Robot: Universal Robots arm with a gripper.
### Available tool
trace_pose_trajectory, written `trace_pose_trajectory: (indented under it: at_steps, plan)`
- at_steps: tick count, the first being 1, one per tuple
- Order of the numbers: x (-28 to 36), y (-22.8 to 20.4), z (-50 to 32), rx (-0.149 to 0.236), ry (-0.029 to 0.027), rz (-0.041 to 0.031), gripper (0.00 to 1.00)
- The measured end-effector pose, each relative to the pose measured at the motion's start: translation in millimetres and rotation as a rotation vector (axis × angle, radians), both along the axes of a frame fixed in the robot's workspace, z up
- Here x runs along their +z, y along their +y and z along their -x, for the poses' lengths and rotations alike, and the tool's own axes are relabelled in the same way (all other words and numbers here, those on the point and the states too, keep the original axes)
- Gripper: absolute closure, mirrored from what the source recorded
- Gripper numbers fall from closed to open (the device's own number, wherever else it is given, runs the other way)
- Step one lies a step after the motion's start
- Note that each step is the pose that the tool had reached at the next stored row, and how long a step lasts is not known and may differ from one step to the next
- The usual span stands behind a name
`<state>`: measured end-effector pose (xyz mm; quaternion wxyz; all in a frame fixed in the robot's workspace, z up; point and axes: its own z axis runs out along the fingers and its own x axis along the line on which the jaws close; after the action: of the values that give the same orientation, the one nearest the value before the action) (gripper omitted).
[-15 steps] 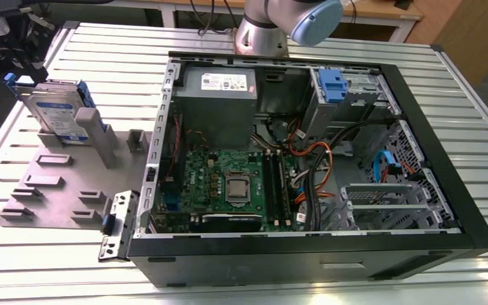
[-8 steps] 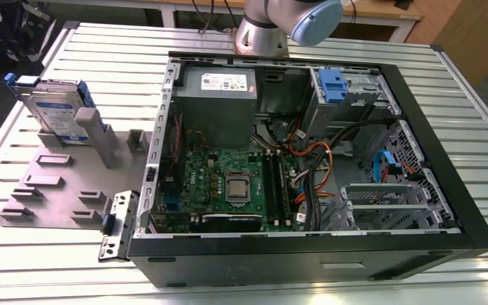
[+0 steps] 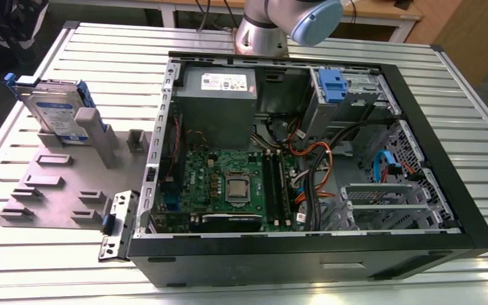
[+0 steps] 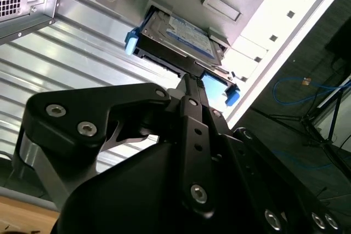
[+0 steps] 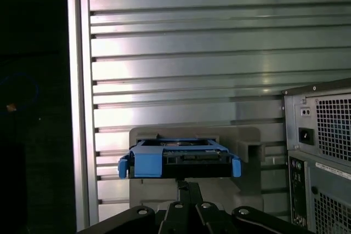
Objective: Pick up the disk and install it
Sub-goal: 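Pick up the disk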
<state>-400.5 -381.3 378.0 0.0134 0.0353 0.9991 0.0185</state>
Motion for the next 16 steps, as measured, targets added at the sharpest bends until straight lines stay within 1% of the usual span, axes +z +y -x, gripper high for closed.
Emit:
trace_pose_trajectory:
  at_steps: [16]
  plan:
    - [0.6,0.0,0.0,0.0,-0.0001,0.0,0.89]
